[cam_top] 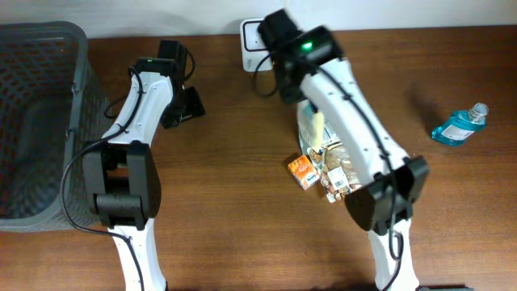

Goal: Scan the item barcode

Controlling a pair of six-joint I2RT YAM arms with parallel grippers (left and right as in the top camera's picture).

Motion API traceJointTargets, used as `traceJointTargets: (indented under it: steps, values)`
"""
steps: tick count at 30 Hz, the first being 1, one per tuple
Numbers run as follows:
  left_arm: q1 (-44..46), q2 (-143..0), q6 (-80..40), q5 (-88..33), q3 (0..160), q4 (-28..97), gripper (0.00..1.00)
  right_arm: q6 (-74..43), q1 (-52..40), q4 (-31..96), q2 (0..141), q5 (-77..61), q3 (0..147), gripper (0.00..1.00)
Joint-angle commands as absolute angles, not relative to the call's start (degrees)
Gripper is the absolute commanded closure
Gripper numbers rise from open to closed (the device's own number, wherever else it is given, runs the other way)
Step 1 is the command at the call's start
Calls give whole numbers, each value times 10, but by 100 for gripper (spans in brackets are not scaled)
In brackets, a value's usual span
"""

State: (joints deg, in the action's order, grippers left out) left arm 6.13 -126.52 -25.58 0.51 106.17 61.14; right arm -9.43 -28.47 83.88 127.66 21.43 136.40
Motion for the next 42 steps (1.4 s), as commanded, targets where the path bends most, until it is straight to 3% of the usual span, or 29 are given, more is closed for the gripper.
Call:
traceJointTargets:
  steps: [1,5,8,9,10,11,12,15,17,25,28,29,31,32,33,34,38,42]
  values:
    - [62,-1248,-262,9,1056,618,38,-99,-308,807,1288,48,1331,96]
    - [62,-1248,-260,13,1056,627,37,-99,-311,777,1287,-113,1331,96]
    - [62,-1248,-255,15,1056,627,36,-99,-311,776,1287,-147,1331,96]
    - [61,-1248,-252,15,1056,627,36,-99,-311,776,1287,-151,1331,92]
    - [58,-1248,-252,15,1056,627,35,-99,-311,778,1285,-156,1331,76]
    - [57,-1248,-252,15,1056,627,35,-99,-311,780,1282,-165,1331,69]
    - [56,-1248,-252,15,1056,628,35,-99,-309,782,1275,-176,1332,51]
    - [56,-1248,-252,15,1056,628,34,-99,-301,802,1265,-180,1359,24]
    - [56,-1248,-252,15,1056,628,33,-112,-291,821,1264,-175,1383,0]
    - [56,-1248,-252,15,1056,626,32,-334,-239,849,1268,-135,1360,1]
    - [56,-1248,-252,15,1056,624,30,-352,-241,844,1269,-152,1353,3]
    - [56,-1248,-252,15,1056,624,28,-354,-241,841,1269,-147,1353,18]
    - [56,-1248,-252,15,1056,624,9,-412,-241,841,1269,-140,1350,22]
    - [56,-1248,-252,15,1056,624,0,-473,-244,841,1269,-126,1343,15]
    - [56,-1248,-252,13,1056,624,1,-524,-247,841,1269,-106,1336,4]
    - [56,-1248,-252,13,1056,624,1,-578,-249,842,1269,-84,1326,2]
    - [56,-1248,-252,13,1056,624,1,-737,-259,816,1270,-38,1260,1]
    - [56,-1248,-252,13,1056,624,1,-799,-259,750,1270,-46,1178,1]
